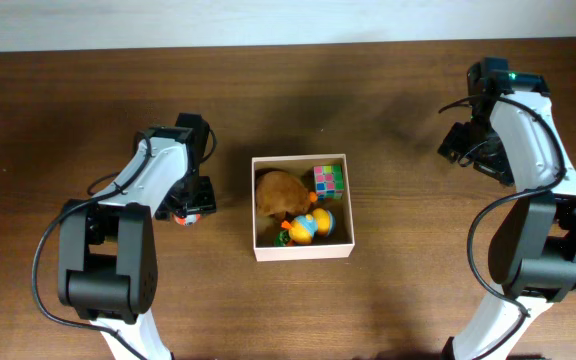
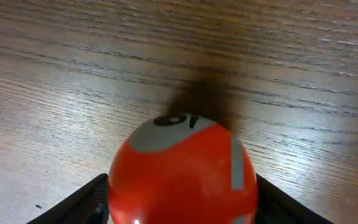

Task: Pack container
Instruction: 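Lower the left gripper and close it around the red ball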

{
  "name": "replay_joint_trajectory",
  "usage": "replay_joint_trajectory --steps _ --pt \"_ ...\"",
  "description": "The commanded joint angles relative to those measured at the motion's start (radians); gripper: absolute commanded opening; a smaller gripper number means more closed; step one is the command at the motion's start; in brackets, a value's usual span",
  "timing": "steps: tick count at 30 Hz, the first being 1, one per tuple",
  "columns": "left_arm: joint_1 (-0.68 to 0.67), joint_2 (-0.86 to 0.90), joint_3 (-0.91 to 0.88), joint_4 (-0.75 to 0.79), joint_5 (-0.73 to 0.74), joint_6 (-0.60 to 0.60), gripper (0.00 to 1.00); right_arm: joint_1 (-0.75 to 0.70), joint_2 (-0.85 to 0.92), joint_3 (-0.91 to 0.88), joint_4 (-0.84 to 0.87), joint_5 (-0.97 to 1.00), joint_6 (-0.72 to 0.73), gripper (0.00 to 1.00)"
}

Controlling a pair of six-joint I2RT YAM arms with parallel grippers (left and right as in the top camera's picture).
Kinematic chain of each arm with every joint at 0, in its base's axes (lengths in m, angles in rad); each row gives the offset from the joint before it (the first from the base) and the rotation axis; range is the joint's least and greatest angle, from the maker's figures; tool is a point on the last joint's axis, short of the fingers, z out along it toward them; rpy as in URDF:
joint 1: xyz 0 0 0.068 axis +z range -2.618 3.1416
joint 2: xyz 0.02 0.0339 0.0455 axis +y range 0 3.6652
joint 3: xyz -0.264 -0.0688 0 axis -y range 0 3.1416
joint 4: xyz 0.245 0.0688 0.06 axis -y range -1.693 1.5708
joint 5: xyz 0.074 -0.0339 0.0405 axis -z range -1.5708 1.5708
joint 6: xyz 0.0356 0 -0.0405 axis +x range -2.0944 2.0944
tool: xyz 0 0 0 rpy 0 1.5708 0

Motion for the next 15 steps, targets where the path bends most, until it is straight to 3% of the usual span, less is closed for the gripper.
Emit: replay_joint_trajectory --steps 1,4,8,15 --pt "0.006 0.008 -0.023 0.013 0.007 -0.006 0.69 -0.003 -0.004 0.000 -0.001 0.005 0.012 0.99" --pt "0.006 0.008 -0.023 0.026 0.007 -0.006 0.65 -0.003 -0.004 0.000 -0.001 0.005 0.012 0.99" --pt "0.006 0.008 -0.023 0.041 0.007 -0.006 0.48 -0.003 -0.004 0.000 -0.001 0.005 0.012 0.99" --pt "0.006 0.008 -0.020 0.050 0.010 -0.006 0.41 -0.003 -0.004 0.000 -0.001 0.005 0.012 0.99"
